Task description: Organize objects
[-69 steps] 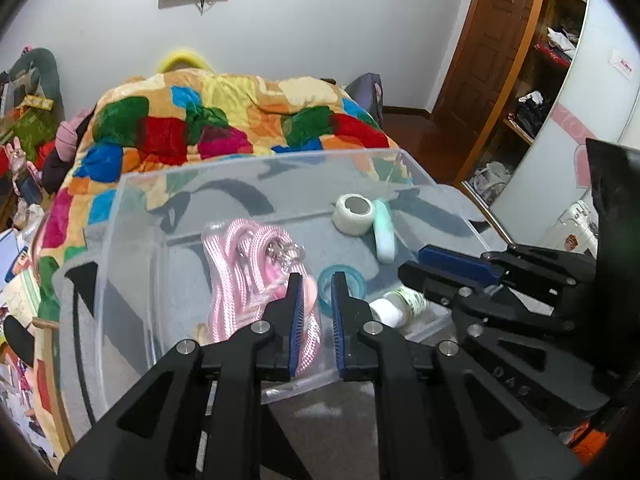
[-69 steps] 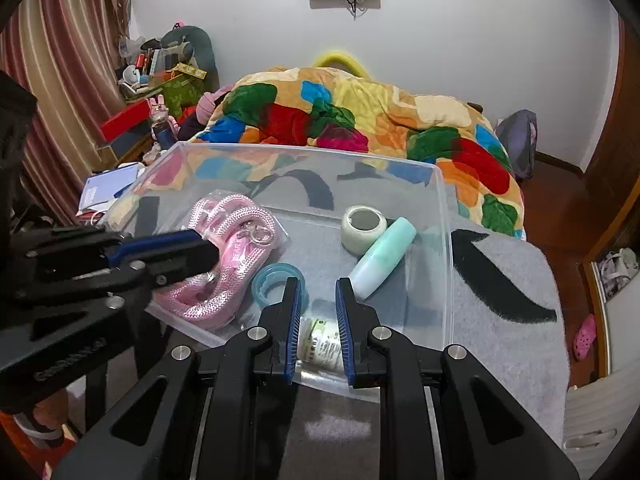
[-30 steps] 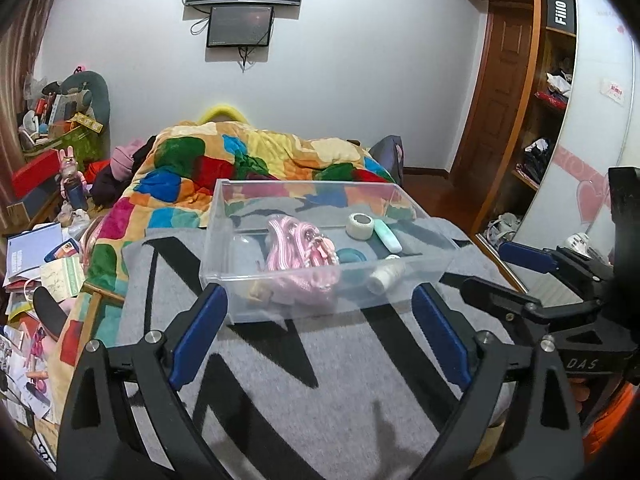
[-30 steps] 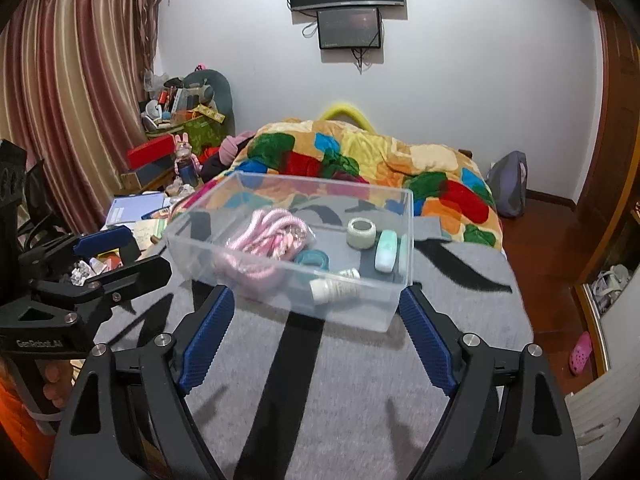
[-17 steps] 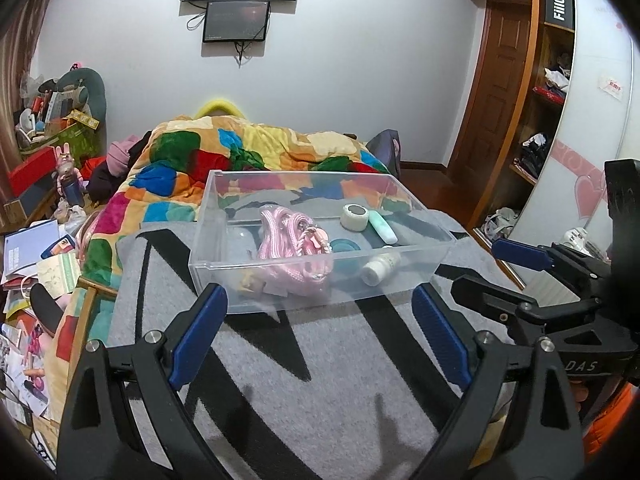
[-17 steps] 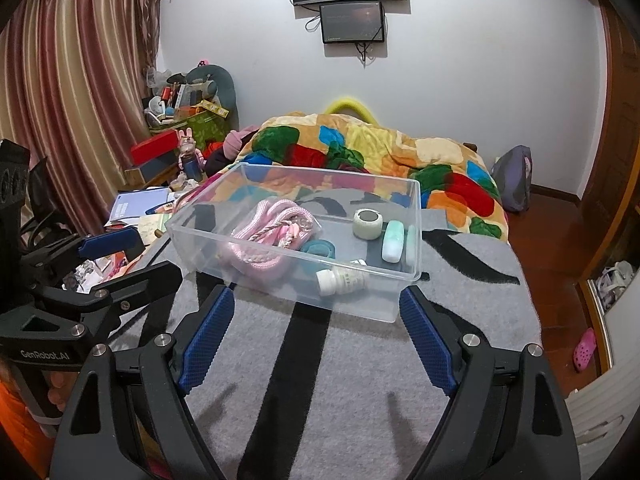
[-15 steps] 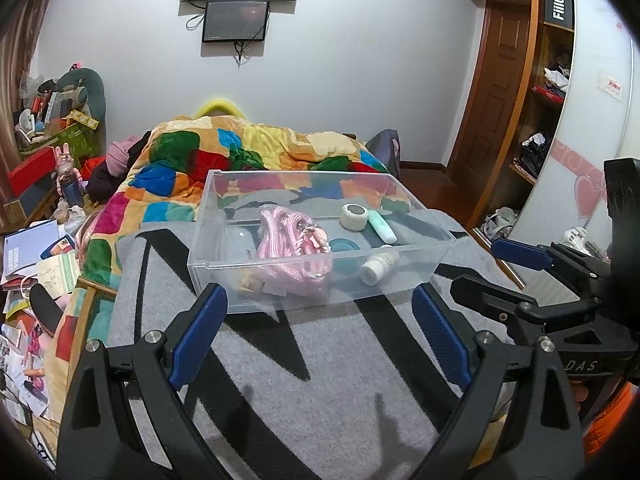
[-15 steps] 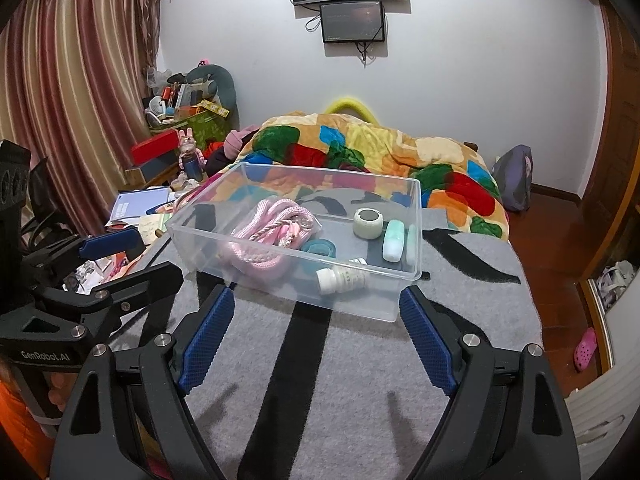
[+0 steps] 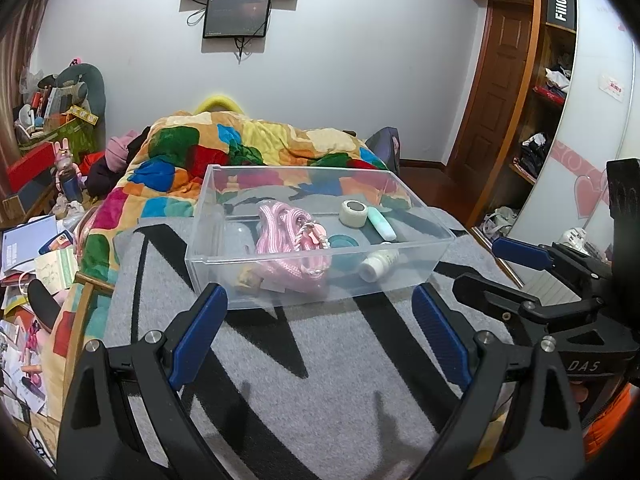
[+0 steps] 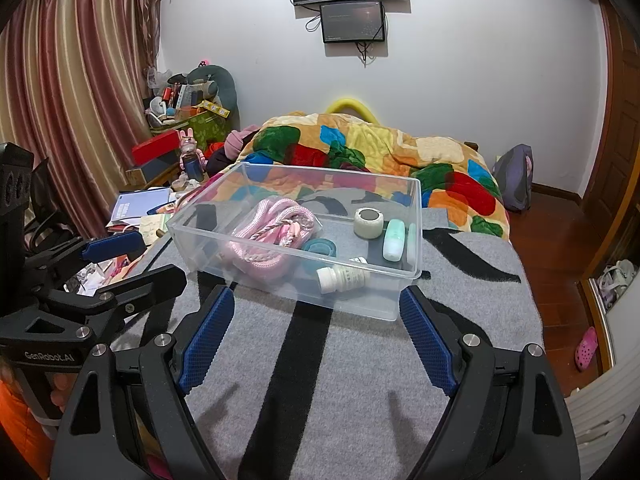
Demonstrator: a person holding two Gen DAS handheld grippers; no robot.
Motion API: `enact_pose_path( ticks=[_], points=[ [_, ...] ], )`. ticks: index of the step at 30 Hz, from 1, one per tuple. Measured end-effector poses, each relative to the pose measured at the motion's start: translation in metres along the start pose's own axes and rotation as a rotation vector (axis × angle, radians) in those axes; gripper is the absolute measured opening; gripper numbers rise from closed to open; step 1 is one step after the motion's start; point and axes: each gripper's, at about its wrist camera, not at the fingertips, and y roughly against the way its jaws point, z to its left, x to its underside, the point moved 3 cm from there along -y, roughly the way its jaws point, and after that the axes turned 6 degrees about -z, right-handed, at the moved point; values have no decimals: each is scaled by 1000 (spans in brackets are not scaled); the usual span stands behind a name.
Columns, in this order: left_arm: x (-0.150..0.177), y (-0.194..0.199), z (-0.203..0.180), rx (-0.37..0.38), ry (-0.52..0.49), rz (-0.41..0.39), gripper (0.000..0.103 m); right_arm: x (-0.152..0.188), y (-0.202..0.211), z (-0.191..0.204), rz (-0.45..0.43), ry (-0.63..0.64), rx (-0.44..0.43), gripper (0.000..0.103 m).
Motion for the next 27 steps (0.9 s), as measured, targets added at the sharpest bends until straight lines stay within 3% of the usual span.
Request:
enact_pose_path(
  ticks=[27],
  points=[
    [2, -1, -2, 16, 7, 5, 94, 2, 1, 1, 5, -7, -1, 83]
  ],
)
